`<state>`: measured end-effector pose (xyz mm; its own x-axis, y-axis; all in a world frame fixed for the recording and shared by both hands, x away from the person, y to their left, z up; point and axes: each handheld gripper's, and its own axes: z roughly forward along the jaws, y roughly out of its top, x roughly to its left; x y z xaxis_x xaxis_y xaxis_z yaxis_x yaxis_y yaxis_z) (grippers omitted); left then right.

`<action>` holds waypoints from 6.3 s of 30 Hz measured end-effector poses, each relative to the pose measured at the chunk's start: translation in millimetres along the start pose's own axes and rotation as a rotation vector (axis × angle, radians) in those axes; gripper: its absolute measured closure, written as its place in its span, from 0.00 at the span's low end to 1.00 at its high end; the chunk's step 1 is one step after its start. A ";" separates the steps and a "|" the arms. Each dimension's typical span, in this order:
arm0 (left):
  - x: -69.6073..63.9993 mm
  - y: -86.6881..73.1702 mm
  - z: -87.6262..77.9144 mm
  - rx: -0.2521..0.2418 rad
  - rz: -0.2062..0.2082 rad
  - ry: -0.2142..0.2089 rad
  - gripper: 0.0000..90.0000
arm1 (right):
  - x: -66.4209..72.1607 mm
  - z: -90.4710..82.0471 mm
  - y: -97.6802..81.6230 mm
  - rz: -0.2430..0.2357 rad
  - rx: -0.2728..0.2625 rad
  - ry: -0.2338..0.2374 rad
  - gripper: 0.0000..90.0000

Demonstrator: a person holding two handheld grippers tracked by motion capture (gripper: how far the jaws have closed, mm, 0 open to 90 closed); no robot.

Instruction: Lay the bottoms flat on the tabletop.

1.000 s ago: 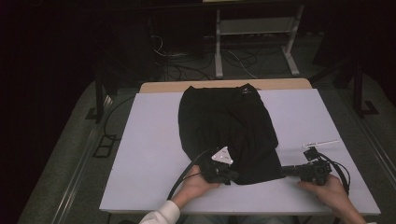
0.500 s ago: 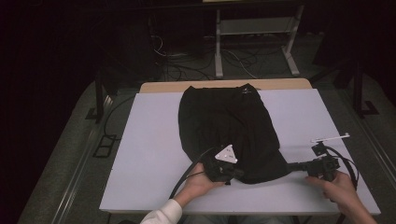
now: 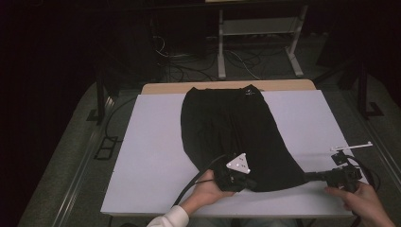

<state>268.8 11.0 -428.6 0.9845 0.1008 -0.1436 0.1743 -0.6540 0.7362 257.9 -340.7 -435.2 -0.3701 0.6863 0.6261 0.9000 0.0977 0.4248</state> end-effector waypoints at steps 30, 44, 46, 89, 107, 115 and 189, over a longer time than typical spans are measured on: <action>-30.1 -11.9 16.2 0.051 0.023 -0.094 1.00 | 8.1 -7.1 -42.2 -0.015 0.071 0.007 0.98; -33.4 -13.7 20.2 0.054 0.006 -0.111 0.99 | 10.3 -9.9 -45.4 -0.021 0.087 0.011 0.98; -32.4 -14.4 20.2 0.041 -0.014 -0.116 0.94 | 10.4 -9.4 -45.2 -0.017 0.089 -0.003 0.91; 0.6 -22.4 -76.2 -0.110 -0.146 0.095 0.00 | 71.8 22.1 20.9 -0.286 -0.039 -0.076 0.00; 13.3 -61.0 -115.6 -0.125 -0.207 0.211 0.00 | 99.6 55.2 47.0 -0.360 -0.031 -0.003 0.00; 16.5 -75.6 -119.3 -0.141 -0.245 0.224 0.00 | 118.6 85.1 59.7 -0.396 0.002 0.037 0.00; 27.0 -76.2 -86.7 0.078 -0.138 0.250 1.00 | 116.7 204.7 155.2 -0.247 0.060 0.160 0.96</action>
<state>283.8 128.6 -431.3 0.9276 0.3680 -0.0641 0.3142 -0.6756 0.6669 401.6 -97.9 -430.1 -0.6070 0.5146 0.6056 0.7883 0.2934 0.5408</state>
